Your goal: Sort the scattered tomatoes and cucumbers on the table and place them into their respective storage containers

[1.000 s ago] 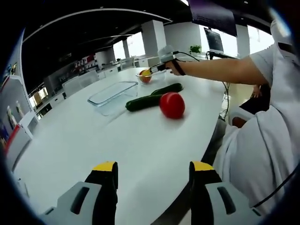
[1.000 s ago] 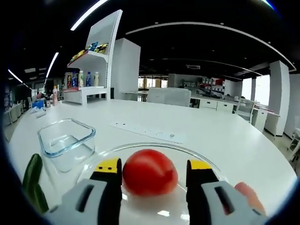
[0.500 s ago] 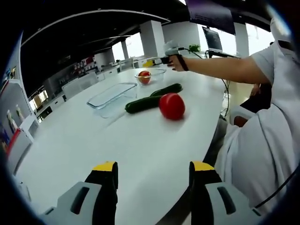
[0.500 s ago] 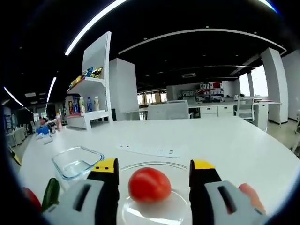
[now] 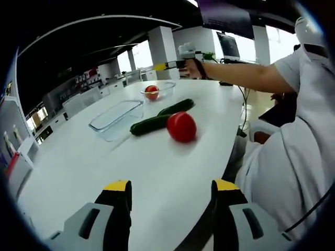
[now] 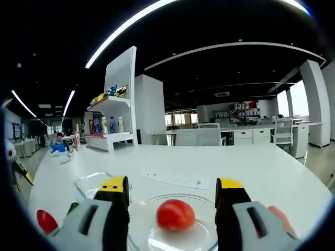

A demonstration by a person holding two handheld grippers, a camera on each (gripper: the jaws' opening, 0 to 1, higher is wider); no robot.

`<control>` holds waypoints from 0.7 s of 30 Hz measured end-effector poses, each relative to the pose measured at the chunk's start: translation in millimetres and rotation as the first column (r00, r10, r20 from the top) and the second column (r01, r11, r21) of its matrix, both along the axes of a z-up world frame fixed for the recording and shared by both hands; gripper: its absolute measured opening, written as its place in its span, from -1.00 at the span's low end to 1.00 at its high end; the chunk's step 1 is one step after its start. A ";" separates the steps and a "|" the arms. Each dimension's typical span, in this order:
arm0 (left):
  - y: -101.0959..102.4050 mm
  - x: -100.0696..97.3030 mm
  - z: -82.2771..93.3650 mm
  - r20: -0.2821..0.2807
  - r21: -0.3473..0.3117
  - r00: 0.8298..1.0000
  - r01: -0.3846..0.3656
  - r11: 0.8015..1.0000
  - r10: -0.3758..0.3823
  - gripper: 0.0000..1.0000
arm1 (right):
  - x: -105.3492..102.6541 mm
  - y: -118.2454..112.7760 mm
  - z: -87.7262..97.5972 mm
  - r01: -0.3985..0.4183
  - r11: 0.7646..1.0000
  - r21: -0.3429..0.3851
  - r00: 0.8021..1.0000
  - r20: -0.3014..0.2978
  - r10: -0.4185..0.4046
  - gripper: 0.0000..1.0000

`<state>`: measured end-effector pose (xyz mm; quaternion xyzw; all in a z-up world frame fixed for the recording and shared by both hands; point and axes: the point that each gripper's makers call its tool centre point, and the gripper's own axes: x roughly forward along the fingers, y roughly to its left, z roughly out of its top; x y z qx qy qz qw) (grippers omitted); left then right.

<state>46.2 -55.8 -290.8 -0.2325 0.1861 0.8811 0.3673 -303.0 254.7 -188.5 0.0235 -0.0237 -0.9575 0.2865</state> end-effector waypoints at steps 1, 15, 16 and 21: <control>-0.6 -0.5 -0.9 0.002 -0.002 1.000 -0.002 1.000 0.002 0.21 | 3.5 -2.7 1.5 -0.014 1.000 0.010 1.000 -0.006 0.014 0.31; 4.9 0.8 0.0 0.006 0.013 1.000 0.023 1.000 -0.023 0.21 | 63.5 -55.9 4.3 -0.234 0.965 0.116 0.971 -0.018 0.238 0.34; 3.7 0.5 -0.3 0.007 0.014 1.000 0.019 1.000 -0.019 0.21 | 68.7 -61.8 5.2 -0.256 0.958 0.126 0.965 -0.021 0.261 0.35; 1.3 1.2 -2.3 0.011 0.013 1.000 0.010 1.000 -0.010 0.21 | 90.1 -82.4 8.4 -0.329 0.932 0.150 0.941 -0.030 0.337 0.36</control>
